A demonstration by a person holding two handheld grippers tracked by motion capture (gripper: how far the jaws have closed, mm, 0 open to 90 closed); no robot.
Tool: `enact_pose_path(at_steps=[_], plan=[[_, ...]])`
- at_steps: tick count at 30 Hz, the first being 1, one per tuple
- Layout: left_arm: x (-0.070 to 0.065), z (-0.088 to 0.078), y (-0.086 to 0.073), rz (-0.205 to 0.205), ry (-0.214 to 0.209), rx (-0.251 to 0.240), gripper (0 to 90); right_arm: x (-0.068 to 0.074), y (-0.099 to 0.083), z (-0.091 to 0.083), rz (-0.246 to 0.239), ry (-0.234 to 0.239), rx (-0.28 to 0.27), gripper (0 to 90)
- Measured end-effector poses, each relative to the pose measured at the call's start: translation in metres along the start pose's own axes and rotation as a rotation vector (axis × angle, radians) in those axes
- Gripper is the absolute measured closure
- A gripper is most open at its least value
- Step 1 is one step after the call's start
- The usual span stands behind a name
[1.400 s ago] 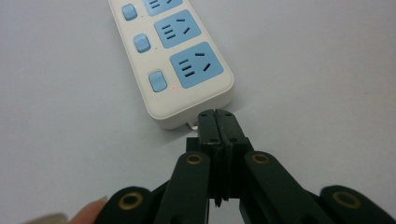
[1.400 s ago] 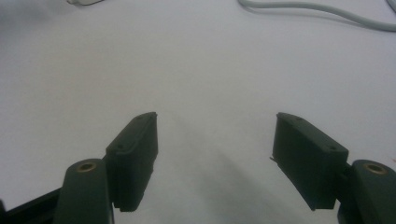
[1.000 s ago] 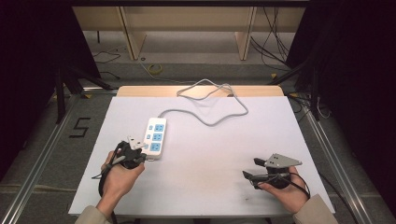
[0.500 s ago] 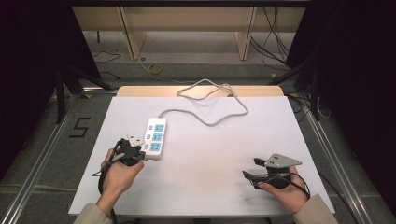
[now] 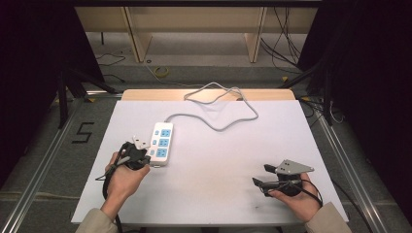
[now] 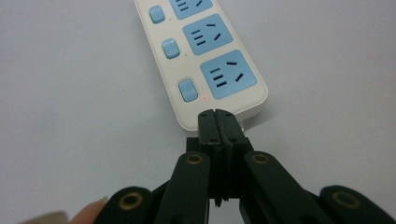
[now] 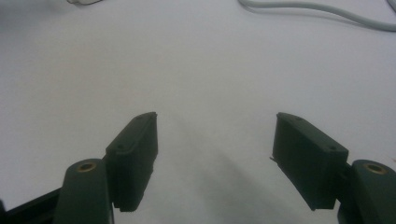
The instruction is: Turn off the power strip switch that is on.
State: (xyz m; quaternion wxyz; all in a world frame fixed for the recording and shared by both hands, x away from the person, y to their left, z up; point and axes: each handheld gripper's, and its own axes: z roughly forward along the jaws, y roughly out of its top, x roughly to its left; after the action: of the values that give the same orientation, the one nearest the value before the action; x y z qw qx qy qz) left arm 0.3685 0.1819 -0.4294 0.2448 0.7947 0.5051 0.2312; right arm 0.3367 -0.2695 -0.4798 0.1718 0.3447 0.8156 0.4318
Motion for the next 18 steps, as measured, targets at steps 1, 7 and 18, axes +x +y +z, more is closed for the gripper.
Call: enact_pose_path(at_steps=[1, 7, 18], plan=[[0.0002, -0.0001, 0.0005, 0.001, 0.0, 0.003, 89.9, 0.0002, 0.0001, -0.0001, 0.002, -0.001, 0.0, 31.9], [0.0032, 0.001, 0.0028, 0.004, 0.008, 0.008, 89.9, -0.0003, -0.0002, -0.0005, -0.001, -0.002, -0.001, 31.9], [0.0061, 0.0038, 0.0055, -0.006, 0.014, 0.026, 89.9, 0.0, -0.0002, -0.0008, -0.001, -0.002, 0.0, 31.9]])
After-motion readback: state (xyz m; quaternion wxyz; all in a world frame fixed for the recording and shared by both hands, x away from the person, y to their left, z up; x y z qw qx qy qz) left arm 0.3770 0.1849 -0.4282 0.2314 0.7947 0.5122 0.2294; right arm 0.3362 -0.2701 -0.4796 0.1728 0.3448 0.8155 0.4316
